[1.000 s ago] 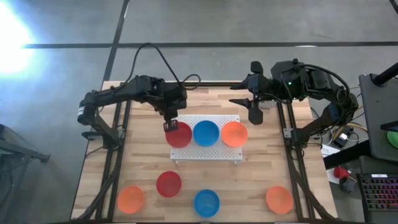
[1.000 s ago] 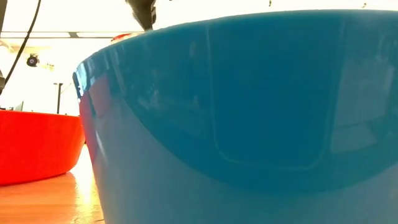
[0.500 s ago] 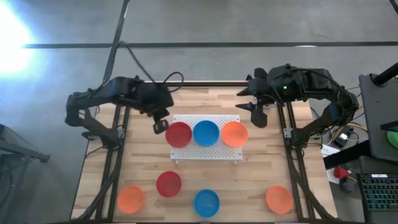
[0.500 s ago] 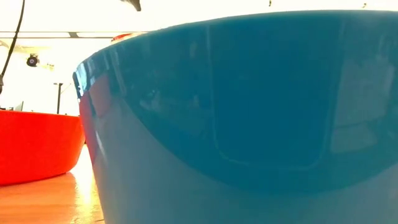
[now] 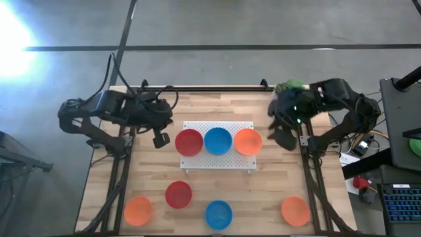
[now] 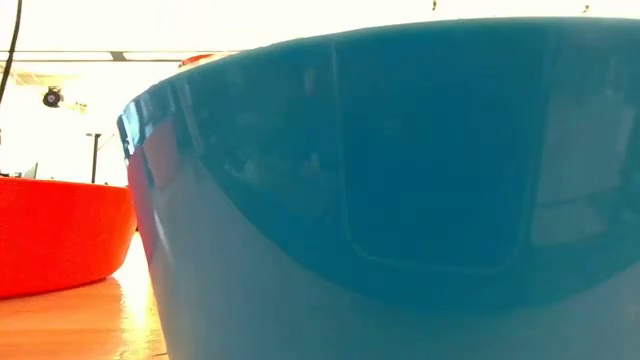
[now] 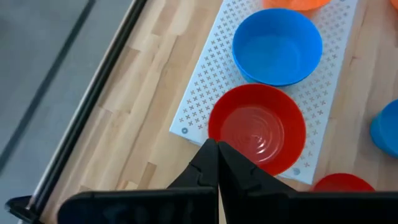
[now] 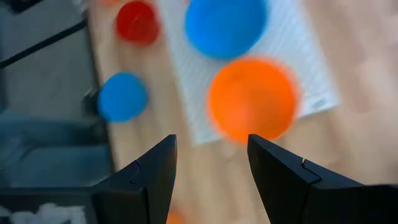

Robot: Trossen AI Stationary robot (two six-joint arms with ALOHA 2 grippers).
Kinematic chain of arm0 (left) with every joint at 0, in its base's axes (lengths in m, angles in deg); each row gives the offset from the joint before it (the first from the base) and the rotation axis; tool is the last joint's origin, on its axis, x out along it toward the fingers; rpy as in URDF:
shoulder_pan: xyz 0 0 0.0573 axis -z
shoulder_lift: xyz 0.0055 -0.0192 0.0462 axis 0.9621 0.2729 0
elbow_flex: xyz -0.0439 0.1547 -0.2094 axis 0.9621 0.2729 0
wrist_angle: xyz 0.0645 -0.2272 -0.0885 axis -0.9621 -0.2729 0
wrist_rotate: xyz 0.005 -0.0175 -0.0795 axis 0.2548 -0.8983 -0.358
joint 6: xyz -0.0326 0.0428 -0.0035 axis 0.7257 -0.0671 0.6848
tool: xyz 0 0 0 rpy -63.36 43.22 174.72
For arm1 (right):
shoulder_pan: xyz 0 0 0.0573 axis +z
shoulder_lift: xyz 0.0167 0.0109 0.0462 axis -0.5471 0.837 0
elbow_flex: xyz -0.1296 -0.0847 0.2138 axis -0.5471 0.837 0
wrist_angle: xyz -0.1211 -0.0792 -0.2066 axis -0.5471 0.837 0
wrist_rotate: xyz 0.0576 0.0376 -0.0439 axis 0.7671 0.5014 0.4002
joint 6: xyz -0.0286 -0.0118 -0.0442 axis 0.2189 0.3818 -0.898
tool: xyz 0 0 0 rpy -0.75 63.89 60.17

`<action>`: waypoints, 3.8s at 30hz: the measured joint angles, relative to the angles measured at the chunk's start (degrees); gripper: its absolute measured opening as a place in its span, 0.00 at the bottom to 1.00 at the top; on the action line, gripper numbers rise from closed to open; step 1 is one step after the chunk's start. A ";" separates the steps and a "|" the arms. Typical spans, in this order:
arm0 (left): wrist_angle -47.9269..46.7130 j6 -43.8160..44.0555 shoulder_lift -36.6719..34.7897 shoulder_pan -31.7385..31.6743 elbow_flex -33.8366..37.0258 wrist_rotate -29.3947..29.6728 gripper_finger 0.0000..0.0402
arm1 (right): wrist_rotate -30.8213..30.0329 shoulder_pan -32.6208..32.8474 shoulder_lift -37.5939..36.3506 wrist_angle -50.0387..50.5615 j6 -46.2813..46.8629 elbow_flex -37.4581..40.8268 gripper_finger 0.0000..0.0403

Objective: Pick & Place Mini bowls
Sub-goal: Stack the right orange bowl on the orange bowl on the shelf

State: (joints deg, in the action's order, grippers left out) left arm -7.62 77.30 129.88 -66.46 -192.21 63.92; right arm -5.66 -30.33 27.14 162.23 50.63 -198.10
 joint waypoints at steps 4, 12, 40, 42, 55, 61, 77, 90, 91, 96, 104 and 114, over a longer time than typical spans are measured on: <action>0.22 0.29 0.00 1.53 0.62 1.42 0.00 | 3.58 4.77 -2.41 0.11 5.52 5.22 0.48; 0.29 -0.39 -0.08 2.55 0.77 2.41 0.00 | 3.68 16.44 -8.21 0.14 23.69 19.01 0.48; 3.26 -6.00 -0.59 2.53 0.77 2.31 0.00 | 6.18 42.46 -5.86 -44.88 91.19 60.01 0.48; 4.29 -6.79 -0.61 2.53 0.77 1.66 0.00 | 6.21 43.18 -4.26 -46.21 92.48 60.46 0.48; 4.82 -7.73 -0.61 2.55 0.77 0.53 0.00 | 9.22 44.83 9.27 -50.47 92.83 57.81 0.48; 4.83 -7.76 -0.61 2.55 0.77 -0.33 0.00 | 9.17 44.95 15.47 -50.31 90.55 55.46 0.48; 4.81 -7.84 -0.62 2.58 0.77 -0.69 0.00 | 8.55 44.95 17.90 -50.00 89.99 54.88 0.39; 4.81 -8.91 -0.63 2.57 0.77 -0.69 0.00 | 9.42 44.93 17.76 -49.41 90.05 55.54 0.04; 4.81 -8.91 -0.63 2.53 0.77 -0.69 0.00 | 9.44 44.93 17.69 -49.33 90.05 55.54 0.04; 4.81 -9.24 -0.63 2.53 0.77 -0.69 0.00 | 9.46 44.93 15.92 -46.50 89.06 55.25 0.02; 4.87 -9.31 -0.63 2.53 0.77 -0.67 0.00 | 8.94 44.88 7.83 -31.00 88.22 53.00 0.02; 5.05 -9.33 -0.63 2.55 0.77 -0.67 0.00 | 3.45 43.85 -0.20 -20.50 85.33 47.61 0.02</action>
State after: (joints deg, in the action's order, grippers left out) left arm -2.57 67.97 129.25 -63.90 -191.44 63.25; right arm -2.20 13.52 26.95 141.74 135.95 -150.49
